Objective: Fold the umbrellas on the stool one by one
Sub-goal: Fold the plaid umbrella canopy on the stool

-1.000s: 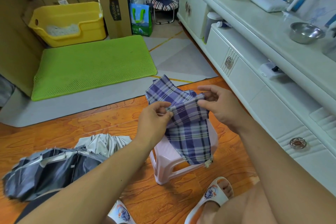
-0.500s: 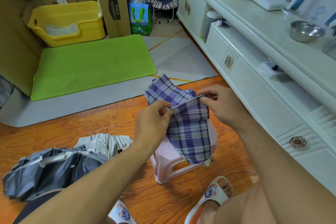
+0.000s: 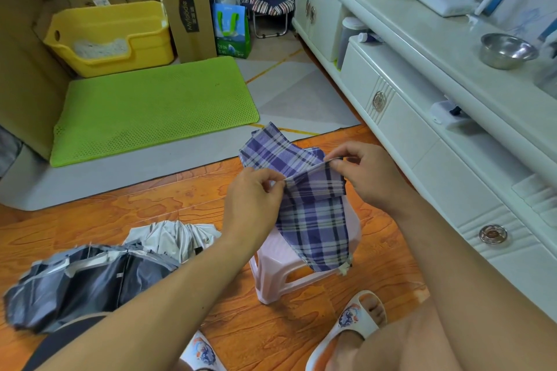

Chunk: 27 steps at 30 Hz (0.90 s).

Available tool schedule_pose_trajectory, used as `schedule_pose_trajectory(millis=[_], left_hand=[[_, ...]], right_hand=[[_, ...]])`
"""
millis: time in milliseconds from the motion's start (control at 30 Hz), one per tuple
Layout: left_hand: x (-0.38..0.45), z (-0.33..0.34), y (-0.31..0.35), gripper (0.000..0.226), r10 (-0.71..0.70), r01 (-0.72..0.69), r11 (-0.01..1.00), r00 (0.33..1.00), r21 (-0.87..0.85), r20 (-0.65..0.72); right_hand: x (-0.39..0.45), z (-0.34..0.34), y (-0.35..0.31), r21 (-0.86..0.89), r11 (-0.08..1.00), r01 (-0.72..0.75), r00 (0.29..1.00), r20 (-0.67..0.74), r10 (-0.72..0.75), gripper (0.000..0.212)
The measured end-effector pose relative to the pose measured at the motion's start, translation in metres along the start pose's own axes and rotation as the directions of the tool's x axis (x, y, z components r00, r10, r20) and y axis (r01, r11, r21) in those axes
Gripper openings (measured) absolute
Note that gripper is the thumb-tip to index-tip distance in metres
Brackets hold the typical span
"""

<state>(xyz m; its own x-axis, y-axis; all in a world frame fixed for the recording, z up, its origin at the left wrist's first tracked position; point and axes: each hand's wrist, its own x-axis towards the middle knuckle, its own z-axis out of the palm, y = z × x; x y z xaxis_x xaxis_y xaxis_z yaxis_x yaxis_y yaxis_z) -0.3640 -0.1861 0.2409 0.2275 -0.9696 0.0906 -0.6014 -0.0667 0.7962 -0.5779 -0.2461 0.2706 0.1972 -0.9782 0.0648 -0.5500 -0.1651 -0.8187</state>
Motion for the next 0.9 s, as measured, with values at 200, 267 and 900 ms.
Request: schedule_pose_trajectory(millis=[200,267,900], left_hand=[[0.031,-0.014,-0.012,0.011,-0.186,0.173,0.966,0.981,-0.194,-0.048],[0.058,-0.018,-0.032,0.015,-0.345,0.339,0.9,0.938,-0.274,0.028],[0.12,-0.002,-0.061,0.017,-0.354,0.409,0.831,0.912,-0.377,0.208]], right_hand=[[0.001,0.001,0.0,0.012,0.999,0.03,0.999,0.02,-0.03,0.017],[0.004,0.002,0.0,0.008,1.0,0.028,0.999,0.023,-0.028,0.015],[0.031,0.01,-0.008,0.05,0.995,0.082,0.995,0.048,-0.085,0.025]])
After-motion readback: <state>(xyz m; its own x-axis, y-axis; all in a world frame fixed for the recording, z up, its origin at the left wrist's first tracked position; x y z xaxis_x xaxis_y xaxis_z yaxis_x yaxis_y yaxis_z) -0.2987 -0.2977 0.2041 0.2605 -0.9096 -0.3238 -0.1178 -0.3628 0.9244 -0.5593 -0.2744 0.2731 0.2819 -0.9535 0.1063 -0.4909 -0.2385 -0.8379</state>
